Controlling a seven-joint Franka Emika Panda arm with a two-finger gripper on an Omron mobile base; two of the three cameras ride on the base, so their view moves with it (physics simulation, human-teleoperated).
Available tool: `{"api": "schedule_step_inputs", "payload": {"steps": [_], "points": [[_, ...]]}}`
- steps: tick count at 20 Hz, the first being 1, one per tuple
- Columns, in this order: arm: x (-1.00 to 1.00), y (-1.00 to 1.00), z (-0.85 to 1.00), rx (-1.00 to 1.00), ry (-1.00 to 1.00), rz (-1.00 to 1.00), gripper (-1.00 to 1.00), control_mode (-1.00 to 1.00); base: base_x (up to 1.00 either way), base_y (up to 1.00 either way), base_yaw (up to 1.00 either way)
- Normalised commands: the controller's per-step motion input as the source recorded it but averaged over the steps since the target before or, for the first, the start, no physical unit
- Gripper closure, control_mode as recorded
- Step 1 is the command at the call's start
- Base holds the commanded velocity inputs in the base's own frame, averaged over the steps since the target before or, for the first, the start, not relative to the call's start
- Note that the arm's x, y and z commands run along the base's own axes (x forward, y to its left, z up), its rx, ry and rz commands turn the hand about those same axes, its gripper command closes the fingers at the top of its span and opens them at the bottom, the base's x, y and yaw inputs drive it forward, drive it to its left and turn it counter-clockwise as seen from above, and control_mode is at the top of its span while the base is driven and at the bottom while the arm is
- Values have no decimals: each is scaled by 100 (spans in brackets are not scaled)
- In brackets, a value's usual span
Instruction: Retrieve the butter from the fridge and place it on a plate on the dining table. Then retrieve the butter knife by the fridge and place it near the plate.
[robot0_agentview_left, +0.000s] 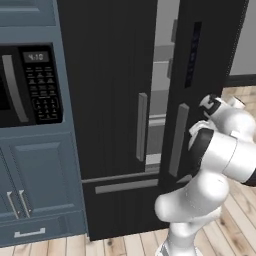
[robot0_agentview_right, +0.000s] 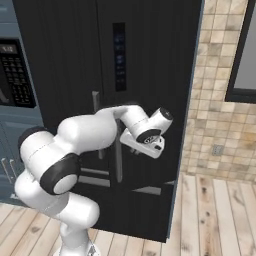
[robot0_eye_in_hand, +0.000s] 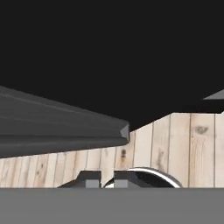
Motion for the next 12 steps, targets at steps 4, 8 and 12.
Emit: {"api": "schedule_step_inputs", "payload": {"steps": [4, 8, 12], "points": [[-84, -37, 0, -13, -23, -5, -100, -100, 0, 0, 0], [-100, 75, 13, -43, -69, 0, -100, -100, 0, 0, 0], [-100, 100, 15, -63, -72, 0, -100, -100, 0, 0, 0]]}}
